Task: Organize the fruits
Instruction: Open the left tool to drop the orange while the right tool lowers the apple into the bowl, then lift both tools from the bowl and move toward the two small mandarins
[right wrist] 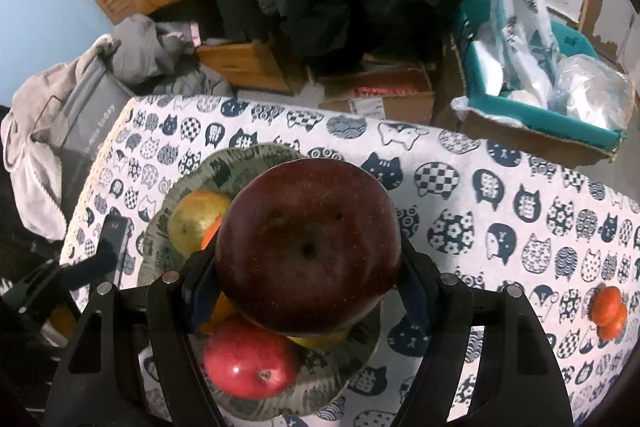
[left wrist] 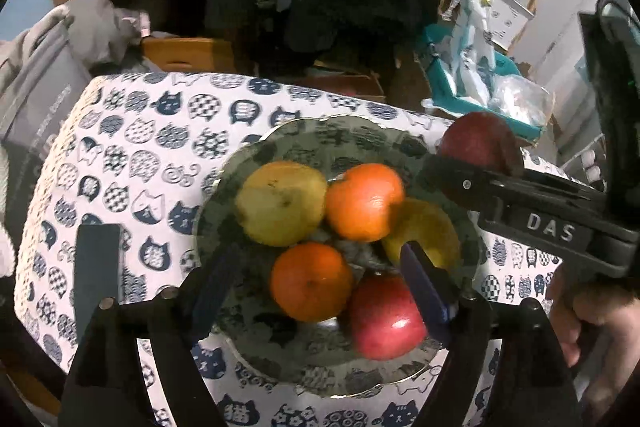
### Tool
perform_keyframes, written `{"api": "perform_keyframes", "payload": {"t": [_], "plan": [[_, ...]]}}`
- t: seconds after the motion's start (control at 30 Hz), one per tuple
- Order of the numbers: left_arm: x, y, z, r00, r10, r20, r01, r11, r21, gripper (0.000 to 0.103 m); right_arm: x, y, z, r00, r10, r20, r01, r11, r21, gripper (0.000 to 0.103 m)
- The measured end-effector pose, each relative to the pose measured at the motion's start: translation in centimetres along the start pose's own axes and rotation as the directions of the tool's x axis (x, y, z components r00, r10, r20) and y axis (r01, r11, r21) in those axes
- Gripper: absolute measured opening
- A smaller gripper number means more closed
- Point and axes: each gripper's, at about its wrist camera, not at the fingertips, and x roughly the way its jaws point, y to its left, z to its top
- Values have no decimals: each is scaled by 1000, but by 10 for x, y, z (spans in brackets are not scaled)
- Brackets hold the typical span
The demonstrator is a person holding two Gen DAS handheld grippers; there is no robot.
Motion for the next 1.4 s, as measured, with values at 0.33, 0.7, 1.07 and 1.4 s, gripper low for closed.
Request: {"api": "perform_keyframes", "payload": {"t": [0.33, 0.7, 1.07, 1.4], "plan": [[-5, 43, -2, 997, 72, -3, -72, 990, -123, 84, 27, -5, 8, 998, -2, -59, 3, 1000, 12, 76], [-10, 47, -5, 997, 78, -2, -77, 990, -120, 84, 23, -6, 17, 996, 21, -84, -20, 1000, 16, 79], [-27, 35, -1, 998, 56, 43, -51, 993, -109, 84, -39, -3, 22, 999, -23, 46, 24, 999, -24, 80], [-60, 8, 2, 992, 20, 123, -10, 997, -75, 84, -106, -14, 9, 974, -132, 182, 141, 989, -38, 80]]}}
